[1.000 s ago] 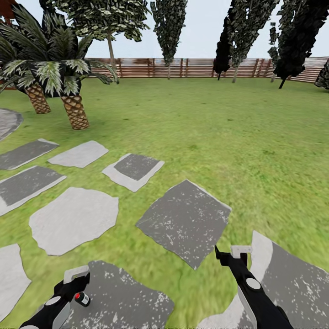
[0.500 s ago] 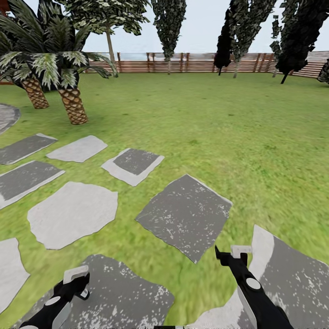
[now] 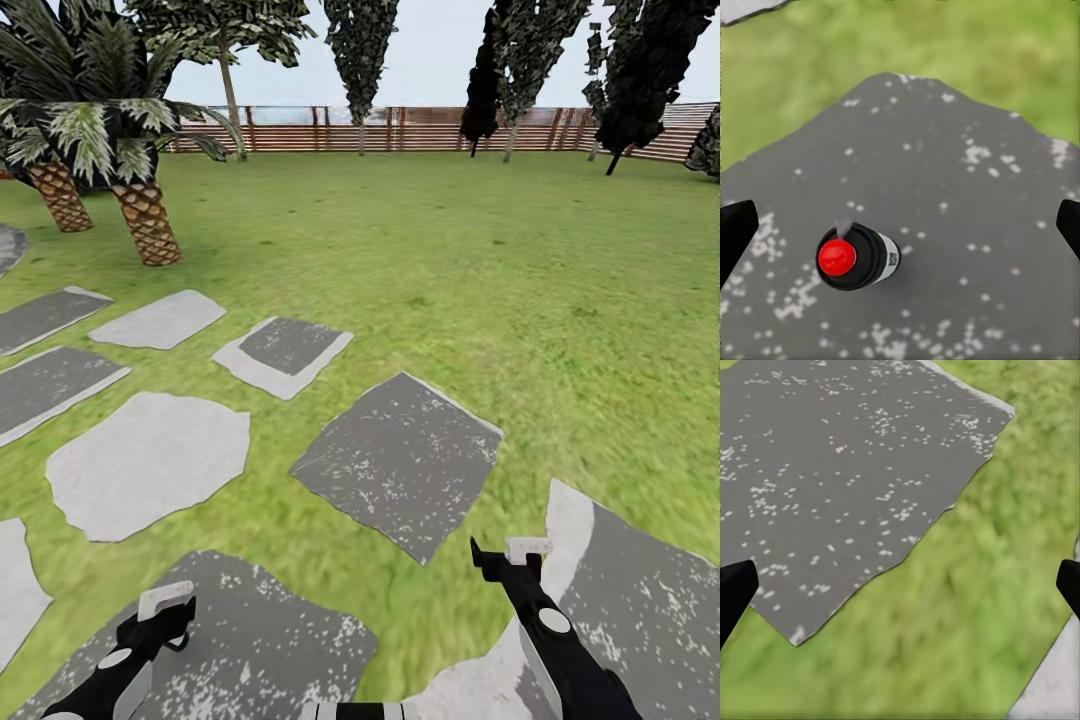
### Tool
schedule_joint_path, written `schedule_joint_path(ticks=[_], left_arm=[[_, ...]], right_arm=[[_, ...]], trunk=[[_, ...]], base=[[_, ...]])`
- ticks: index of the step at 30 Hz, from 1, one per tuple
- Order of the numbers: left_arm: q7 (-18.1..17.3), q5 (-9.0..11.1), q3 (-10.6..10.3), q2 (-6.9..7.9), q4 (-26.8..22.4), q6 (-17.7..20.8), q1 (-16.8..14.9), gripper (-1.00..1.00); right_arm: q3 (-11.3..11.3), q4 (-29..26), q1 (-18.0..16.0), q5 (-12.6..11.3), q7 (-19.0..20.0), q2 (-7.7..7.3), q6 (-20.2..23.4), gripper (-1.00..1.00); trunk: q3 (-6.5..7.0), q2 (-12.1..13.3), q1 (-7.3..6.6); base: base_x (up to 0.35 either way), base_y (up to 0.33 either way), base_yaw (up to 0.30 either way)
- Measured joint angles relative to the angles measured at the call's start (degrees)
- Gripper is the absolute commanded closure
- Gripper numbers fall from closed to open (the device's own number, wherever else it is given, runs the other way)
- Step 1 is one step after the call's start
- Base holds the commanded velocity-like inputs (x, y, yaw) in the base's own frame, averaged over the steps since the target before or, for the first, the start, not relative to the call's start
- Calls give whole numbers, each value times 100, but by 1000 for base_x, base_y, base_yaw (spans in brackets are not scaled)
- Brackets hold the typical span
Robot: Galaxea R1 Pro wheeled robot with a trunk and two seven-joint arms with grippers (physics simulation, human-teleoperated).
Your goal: In the garden, pick up the pesticide atomizer on the floor and spray pesticide onto both trees until each tree trunk is fully covered.
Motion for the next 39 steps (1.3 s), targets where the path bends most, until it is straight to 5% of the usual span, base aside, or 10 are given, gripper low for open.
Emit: schedule_joint_path(ticks=[7,39], left_arm=[[0,0,6,13,0,-8,0,-100],[-6,12,25,-4,-30,-42,-1,-100]], right_arm=[[1,1,0,0,0,0,0,-100],[1,2,0,4,0,21,0,-100]], trunk=[[-117,-199,109],[-1021,-242,190]], base=[[0,0,-2],[0,0,0]])
